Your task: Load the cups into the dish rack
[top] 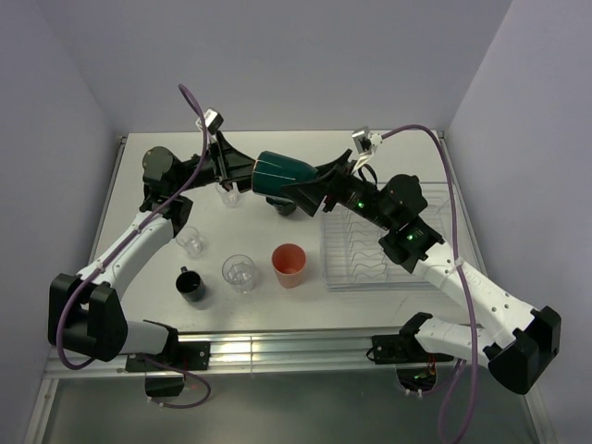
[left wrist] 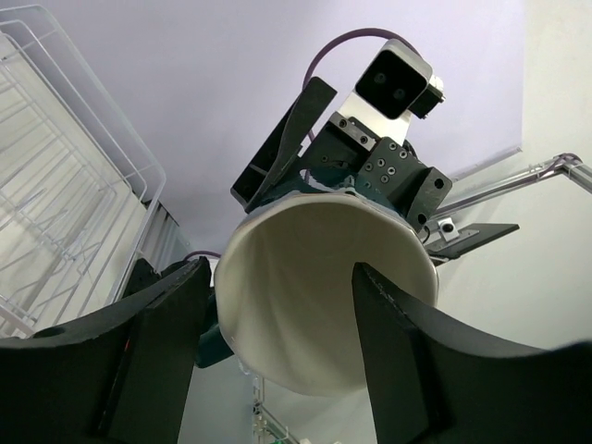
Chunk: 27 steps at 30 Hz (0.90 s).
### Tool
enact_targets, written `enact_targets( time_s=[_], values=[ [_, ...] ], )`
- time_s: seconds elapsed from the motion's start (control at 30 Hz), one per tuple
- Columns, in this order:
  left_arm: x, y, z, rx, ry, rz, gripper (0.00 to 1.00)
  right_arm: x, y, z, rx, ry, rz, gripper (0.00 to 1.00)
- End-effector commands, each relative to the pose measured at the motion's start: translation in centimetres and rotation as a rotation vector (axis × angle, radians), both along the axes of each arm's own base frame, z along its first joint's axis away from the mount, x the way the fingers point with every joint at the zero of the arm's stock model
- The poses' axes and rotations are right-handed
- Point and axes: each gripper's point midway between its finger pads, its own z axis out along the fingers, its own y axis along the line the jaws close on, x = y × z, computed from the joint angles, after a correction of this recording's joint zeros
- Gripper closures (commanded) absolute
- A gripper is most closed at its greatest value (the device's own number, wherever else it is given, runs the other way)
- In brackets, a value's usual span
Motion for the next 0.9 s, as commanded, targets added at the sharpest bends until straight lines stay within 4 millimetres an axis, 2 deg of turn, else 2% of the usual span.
enact_targets(
  time_s=[0.0, 0.33, 0.57, 0.63, 0.67, 0.77, 0.8, 0.83, 0.87],
  values=[
    [-0.9, 0.4, 1.5, -0.022, -0.097, 0.016, 0.31, -1.8, -1.7, 5.5, 0.129, -0.132, -0.022, 1.0],
    [0.0, 1.3, 0.1, 0.012, -0.077, 0.063, 0.3, -1.5, -3.3, 5.6, 0.115, -0.118, -0.091, 1.0],
    [1.6, 3.7, -1.5, 0.094, -0.041, 0.151, 0.31, -0.1, -5.0, 4.3, 0.039, -0.074, -0.205, 1.0],
    [2.1, 4.4, -1.5, 0.133, -0.077, 0.193, 0.32, 0.8, -6.2, 3.5, 0.003, -0.042, -0.282, 1.0],
    [2.6, 5.0, -2.5, 0.169, -0.017, 0.217, 0.33, 1.1, -6.7, 3.2, -0.013, -0.029, -0.312, 1.0],
    [3.7, 6.5, -2.8, 0.24, -0.054, 0.313, 0.34, 3.1, -9.4, 1.5, -0.108, 0.045, -0.474, 1.0],
    [3.6, 6.9, -3.5, 0.291, -0.037, 0.332, 0.34, 3.6, -10.4, -0.1, -0.18, 0.088, -0.523, 1.0],
    [4.3, 7.4, -4.0, 0.325, -0.029, 0.383, 0.35, 4.5, -11.8, 0.1, -0.202, 0.109, -0.594, 1.0],
    [4.5, 7.8, -4.5, 0.359, -0.022, 0.408, 0.35, 5.5, -13.7, -0.7, -0.237, 0.149, -0.693, 1.0]
  ],
)
